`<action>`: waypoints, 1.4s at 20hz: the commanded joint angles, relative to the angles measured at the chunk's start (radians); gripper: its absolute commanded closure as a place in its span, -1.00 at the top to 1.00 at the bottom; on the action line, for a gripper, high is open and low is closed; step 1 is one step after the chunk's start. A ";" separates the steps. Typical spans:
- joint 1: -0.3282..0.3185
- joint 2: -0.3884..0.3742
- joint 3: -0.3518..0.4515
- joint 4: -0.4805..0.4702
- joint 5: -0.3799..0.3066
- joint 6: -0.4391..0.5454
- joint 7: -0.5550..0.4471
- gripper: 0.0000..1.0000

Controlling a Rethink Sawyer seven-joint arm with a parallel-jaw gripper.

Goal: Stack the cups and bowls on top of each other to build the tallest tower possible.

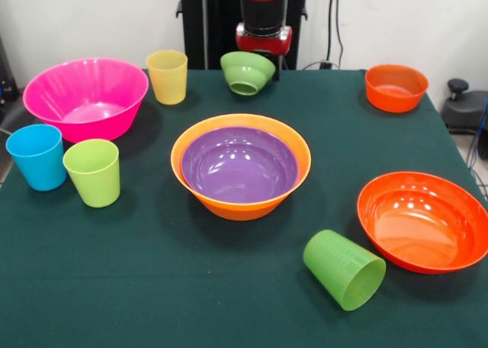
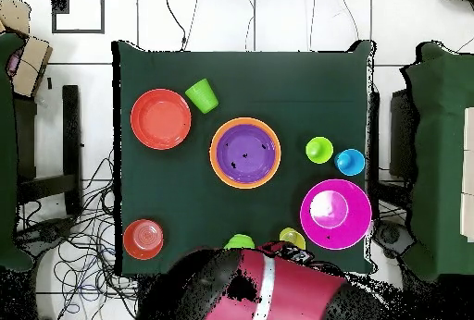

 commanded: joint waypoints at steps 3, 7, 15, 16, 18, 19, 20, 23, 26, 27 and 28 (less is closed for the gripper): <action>-0.069 -0.038 0.270 -0.140 0.063 0.246 -0.125 1.00; -0.087 -0.036 0.309 -0.169 0.079 0.297 -0.125 1.00; -0.123 -0.040 0.364 -0.188 0.108 0.389 -0.130 1.00; -0.129 -0.043 0.371 -0.189 0.109 0.404 -0.138 1.00; -0.144 -0.050 0.388 -0.191 0.117 0.439 -0.156 1.00; -0.151 -0.051 0.396 -0.190 0.121 0.452 -0.161 1.00; -0.158 -0.052 0.402 -0.190 0.125 0.462 -0.163 1.00; -0.166 -0.046 0.405 -0.190 0.112 0.455 -0.153 1.00; -0.179 -0.027 0.410 -0.193 0.091 0.439 -0.152 1.00; -0.180 -0.023 0.410 -0.191 0.083 0.431 -0.147 1.00; -0.182 -0.019 0.409 -0.189 0.076 0.423 -0.143 1.00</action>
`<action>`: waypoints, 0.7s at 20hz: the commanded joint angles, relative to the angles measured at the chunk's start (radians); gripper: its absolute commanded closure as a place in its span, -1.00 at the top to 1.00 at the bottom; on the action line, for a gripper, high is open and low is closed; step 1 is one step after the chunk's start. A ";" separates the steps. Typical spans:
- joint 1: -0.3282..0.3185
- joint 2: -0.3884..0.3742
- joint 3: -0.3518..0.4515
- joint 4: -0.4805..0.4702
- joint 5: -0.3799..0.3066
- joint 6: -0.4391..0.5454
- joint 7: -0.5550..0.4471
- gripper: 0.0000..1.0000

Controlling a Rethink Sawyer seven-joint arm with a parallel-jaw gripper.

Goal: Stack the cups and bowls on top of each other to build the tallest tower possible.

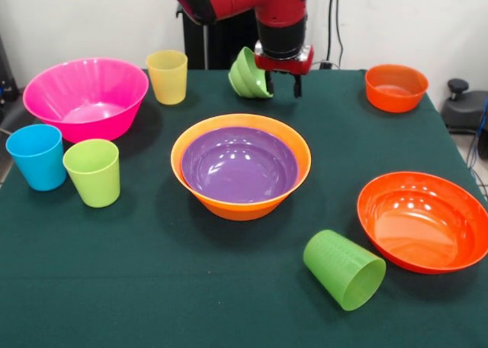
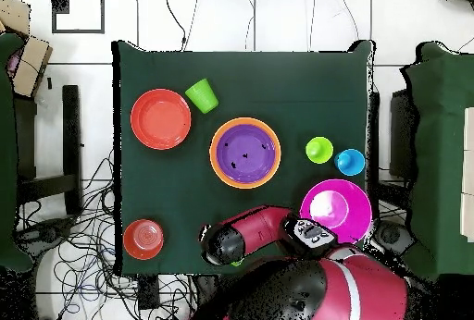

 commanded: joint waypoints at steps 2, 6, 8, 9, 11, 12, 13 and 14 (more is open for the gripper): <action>-0.020 0.030 0.099 -0.111 -0.022 0.052 -0.143 1.00; -0.017 0.026 0.096 -0.100 -0.031 0.042 -0.133 1.00; -0.019 0.008 0.098 -0.086 -0.031 0.046 -0.134 1.00; -0.024 -0.005 0.101 -0.073 -0.026 0.054 -0.138 1.00; -0.042 -0.027 0.107 -0.046 -0.022 0.067 -0.151 1.00; -0.058 -0.031 0.117 -0.038 -0.020 0.080 -0.168 1.00; -0.072 -0.031 0.126 -0.033 -0.021 0.088 -0.184 1.00; -0.084 -0.026 0.131 -0.032 -0.027 0.090 -0.195 1.00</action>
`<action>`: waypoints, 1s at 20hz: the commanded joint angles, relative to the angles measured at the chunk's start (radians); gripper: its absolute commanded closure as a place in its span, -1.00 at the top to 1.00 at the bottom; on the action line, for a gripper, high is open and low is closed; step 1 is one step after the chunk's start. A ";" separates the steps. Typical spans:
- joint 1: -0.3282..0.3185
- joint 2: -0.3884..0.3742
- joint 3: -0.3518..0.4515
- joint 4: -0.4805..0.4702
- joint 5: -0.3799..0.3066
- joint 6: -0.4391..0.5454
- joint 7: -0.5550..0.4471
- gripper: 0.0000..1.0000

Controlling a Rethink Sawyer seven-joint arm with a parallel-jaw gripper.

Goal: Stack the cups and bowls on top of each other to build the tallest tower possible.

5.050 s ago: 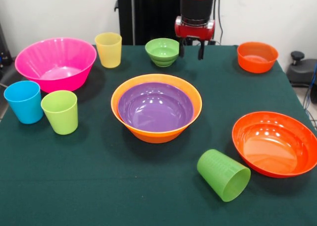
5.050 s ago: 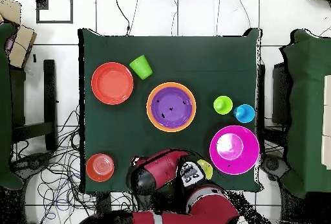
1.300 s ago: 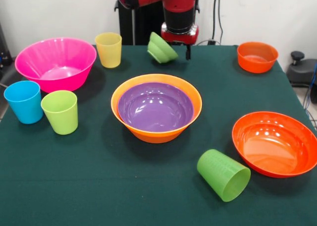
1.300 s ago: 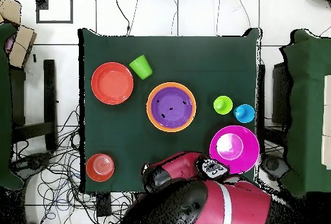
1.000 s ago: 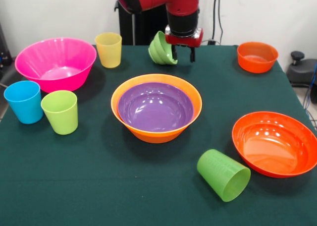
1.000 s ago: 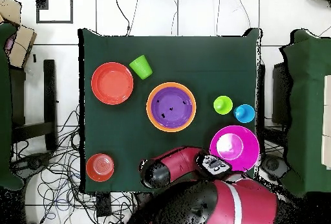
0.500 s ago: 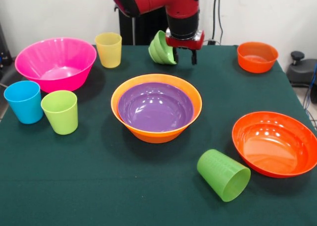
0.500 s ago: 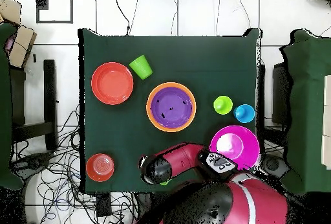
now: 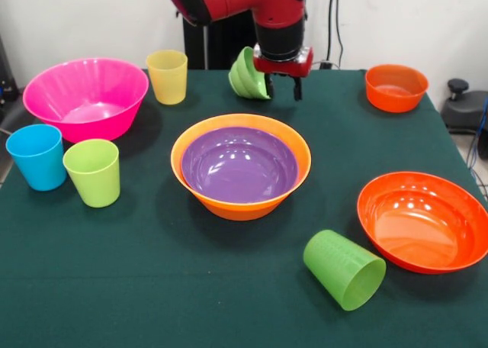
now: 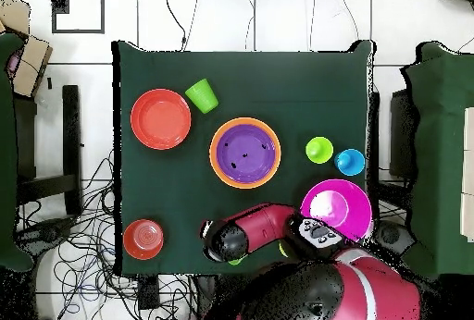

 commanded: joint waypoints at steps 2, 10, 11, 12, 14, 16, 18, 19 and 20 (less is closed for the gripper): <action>-0.063 0.003 0.101 -0.030 -0.053 0.072 -0.201 1.00; -0.158 0.087 0.084 -0.039 -0.199 0.032 -0.266 1.00; -0.169 0.097 0.084 -0.040 -0.218 0.032 -0.272 1.00; -0.175 0.111 0.083 -0.043 -0.238 0.030 -0.276 1.00; -0.175 0.142 0.073 -0.052 -0.281 0.012 -0.260 1.00; -0.157 0.157 0.061 -0.058 -0.320 -0.008 -0.233 1.00; -0.122 0.161 0.040 -0.062 -0.352 -0.028 -0.195 1.00; -0.101 0.159 0.028 -0.064 -0.365 -0.040 -0.171 1.00; -0.081 0.157 0.015 -0.065 -0.378 -0.053 -0.147 1.00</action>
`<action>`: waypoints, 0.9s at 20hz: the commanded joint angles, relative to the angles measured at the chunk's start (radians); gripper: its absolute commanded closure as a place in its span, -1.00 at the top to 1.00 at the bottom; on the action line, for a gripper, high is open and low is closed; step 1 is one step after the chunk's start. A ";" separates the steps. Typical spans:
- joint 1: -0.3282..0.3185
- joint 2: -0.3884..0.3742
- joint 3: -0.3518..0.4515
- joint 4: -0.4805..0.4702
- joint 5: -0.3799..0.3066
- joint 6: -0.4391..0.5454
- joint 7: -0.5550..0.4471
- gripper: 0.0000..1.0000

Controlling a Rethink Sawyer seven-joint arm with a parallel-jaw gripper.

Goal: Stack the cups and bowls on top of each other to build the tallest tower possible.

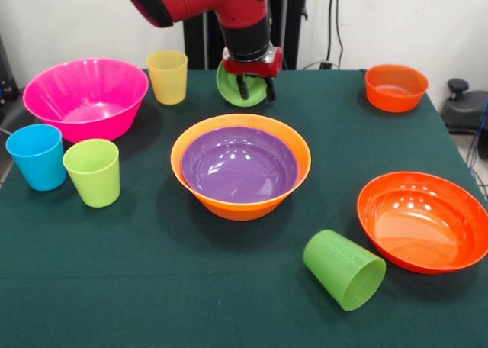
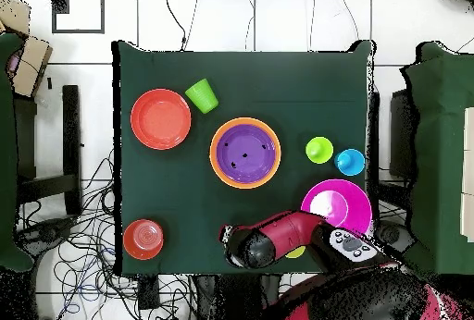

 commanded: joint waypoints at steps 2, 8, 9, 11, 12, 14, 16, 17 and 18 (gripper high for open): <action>0.107 0.131 -0.045 -0.079 -0.219 -0.064 -0.118 1.00; 0.147 0.141 -0.051 -0.104 -0.230 -0.056 -0.091 1.00; 0.159 0.130 -0.061 -0.094 -0.228 -0.062 -0.071 1.00; 0.183 0.109 -0.082 -0.074 -0.224 -0.073 -0.031 1.00; 0.189 0.096 -0.091 -0.056 -0.218 -0.074 -0.020 1.00; 0.198 0.075 -0.105 -0.024 -0.211 -0.079 -0.010 1.00; 0.175 0.069 -0.096 -0.002 -0.200 -0.071 -0.046 1.00; 0.159 0.077 -0.091 -0.002 -0.203 -0.069 -0.067 1.00; 0.143 0.085 -0.086 -0.003 -0.205 -0.067 -0.087 1.00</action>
